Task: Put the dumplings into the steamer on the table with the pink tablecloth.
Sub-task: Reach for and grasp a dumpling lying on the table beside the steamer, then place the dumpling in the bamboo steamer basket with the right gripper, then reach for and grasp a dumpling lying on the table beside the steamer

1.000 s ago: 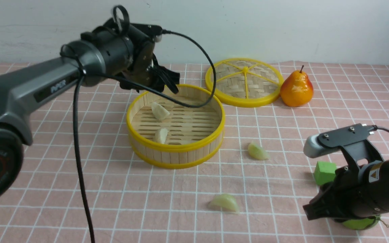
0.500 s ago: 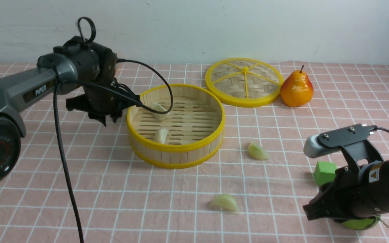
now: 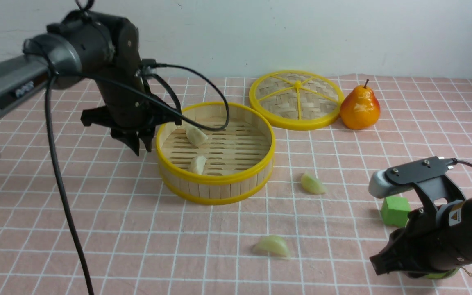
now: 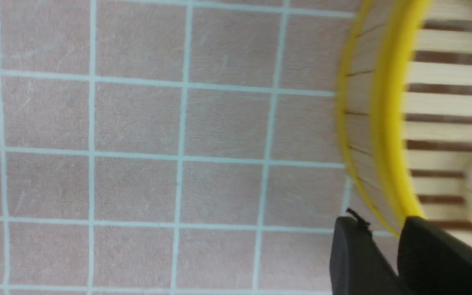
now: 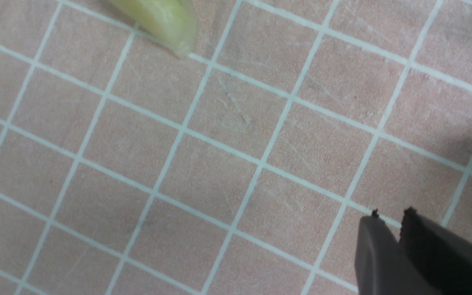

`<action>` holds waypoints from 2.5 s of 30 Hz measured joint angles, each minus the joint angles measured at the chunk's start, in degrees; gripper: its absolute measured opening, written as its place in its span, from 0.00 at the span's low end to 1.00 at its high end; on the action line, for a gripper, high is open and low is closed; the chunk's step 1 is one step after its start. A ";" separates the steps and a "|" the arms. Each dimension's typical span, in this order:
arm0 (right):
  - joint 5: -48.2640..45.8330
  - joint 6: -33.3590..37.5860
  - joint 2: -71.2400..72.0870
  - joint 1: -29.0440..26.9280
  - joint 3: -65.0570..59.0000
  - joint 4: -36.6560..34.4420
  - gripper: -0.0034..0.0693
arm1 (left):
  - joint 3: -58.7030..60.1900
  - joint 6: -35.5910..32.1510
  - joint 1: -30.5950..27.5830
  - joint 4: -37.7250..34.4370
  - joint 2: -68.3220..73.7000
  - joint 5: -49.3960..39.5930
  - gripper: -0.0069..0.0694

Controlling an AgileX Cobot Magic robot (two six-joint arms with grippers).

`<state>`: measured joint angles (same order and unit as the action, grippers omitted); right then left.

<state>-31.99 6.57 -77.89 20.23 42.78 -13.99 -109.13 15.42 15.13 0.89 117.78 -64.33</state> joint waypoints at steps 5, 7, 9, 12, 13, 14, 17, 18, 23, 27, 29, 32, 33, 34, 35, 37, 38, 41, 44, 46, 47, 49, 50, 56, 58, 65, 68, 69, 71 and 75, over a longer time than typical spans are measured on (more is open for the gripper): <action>-5.52 0.94 -2.44 0.00 4.28 -0.71 0.19 | 0.00 -7.35 0.00 -6.35 -9.72 -4.40 0.32; -8.16 2.02 -6.40 0.00 9.53 -1.36 0.22 | 0.79 -10.84 0.00 -12.79 -17.25 -5.47 0.32; -8.61 3.82 -10.85 0.00 14.82 -1.51 0.28 | 3.55 -15.06 0.00 -18.97 -23.39 -5.61 0.33; -8.55 5.84 -18.52 0.00 23.87 -0.72 0.40 | 11.45 -21.98 0.06 -25.81 -33.04 -6.02 0.33; -8.55 6.17 -21.15 0.00 26.36 -0.30 0.43 | 14.17 -23.03 0.06 -26.44 -35.81 -5.62 0.33; -8.46 6.20 -21.69 0.00 27.60 -0.03 0.45 | 15.61 -23.18 0.06 -26.57 -37.23 -5.25 0.33; -8.14 6.33 -29.67 0.00 36.42 2.21 0.56 | 27.75 -23.41 0.00 -24.34 -48.46 1.30 0.33; -7.99 6.33 -31.54 0.00 39.15 3.04 0.59 | 30.84 -22.84 0.00 -22.98 -52.35 3.26 0.33; -7.76 6.33 -42.82 0.00 50.73 5.99 0.59 | 51.70 -14.55 0.00 -8.15 -73.68 9.79 0.33; -8.46 6.33 -47.94 0.00 54.13 7.29 0.46 | 64.44 -6.34 0.00 1.49 -87.08 11.71 0.29; -9.65 6.33 -48.53 0.00 54.90 7.08 0.34 | 68.73 -3.51 0.00 4.42 -91.08 12.37 0.22; -12.14 6.33 -48.32 0.00 55.30 6.86 0.33 | 72.34 -1.10 0.00 6.33 -93.85 12.91 0.11; -14.38 6.33 -47.74 0.00 55.77 6.85 0.33 | 74.43 0.10 0.00 6.82 -94.43 13.18 0.07; -16.06 6.33 -47.16 0.00 56.23 6.66 0.33 | 75.26 0.94 0.00 6.90 -94.43 13.41 0.07; -17.17 6.33 -46.68 0.00 56.97 6.38 0.33 | 76.17 1.49 0.00 6.95 -94.37 13.82 0.07; -20.38 6.33 -44.74 0.05 59.77 3.65 0.33 | 78.70 3.37 0.00 7.08 -94.32 15.38 0.07; -21.51 6.39 -43.78 0.19 61.68 1.20 0.33 | 80.20 4.18 0.00 7.12 -94.24 16.83 0.07; -22.47 7.55 -42.56 1.02 66.20 -4.32 0.33 | 84.13 5.03 0.00 7.12 -94.24 21.81 0.07; -20.47 11.18 -44.11 3.11 73.99 -12.01 0.33 | 88.85 5.30 0.00 6.94 -94.24 29.86 0.07; -18.38 11.89 -45.84 3.71 76.31 -13.48 0.33 | 89.72 5.30 0.00 6.81 -94.24 31.76 0.07; -15.31 12.19 -49.49 4.29 79.56 -14.10 0.33 | 90.02 5.30 0.00 6.81 -94.24 33.27 0.07; -11.47 12.24 -54.34 4.49 82.68 -13.75 0.33 | 90.09 5.30 0.00 6.68 -94.24 34.10 0.07; -10.43 12.24 -56.65 4.44 83.82 -13.25 0.33 | 90.09 5.30 0.00 6.68 -94.24 34.42 0.07; -12.38 11.99 -60.96 3.35 84.46 -9.77 0.33 | 90.13 5.30 0.00 6.85 -94.24 34.74 0.07; -10.13 11.87 -60.96 3.15 84.95 -9.60 0.33 | 90.13 5.30 0.00 6.89 -94.24 35.04 0.07; -7.61 11.87 -60.96 2.76 85.33 -10.23 0.40 | 90.13 5.30 0.00 7.35 -94.24 35.16 0.07; -7.76 11.87 -61.12 1.94 85.33 -11.90 0.52 | 90.13 5.30 0.00 7.51 -94.24 35.16 0.07; -7.82 11.87 -61.13 1.70 85.33 -12.75 0.56 | 90.13 5.30 0.00 7.51 -94.24 35.16 0.07; -8.50 11.87 -61.13 1.47 85.33 -14.41 0.65 | 90.13 5.30 0.00 7.57 -94.24 35.16 0.07; -12.80 12.45 -61.13 1.47 85.39 -15.82 0.69 | 90.13 5.30 0.00 7.57 -94.24 35.16 0.07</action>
<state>-44.79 19.03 -139.01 21.71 128.18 -29.80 -19.00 20.72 15.13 8.46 23.54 -29.17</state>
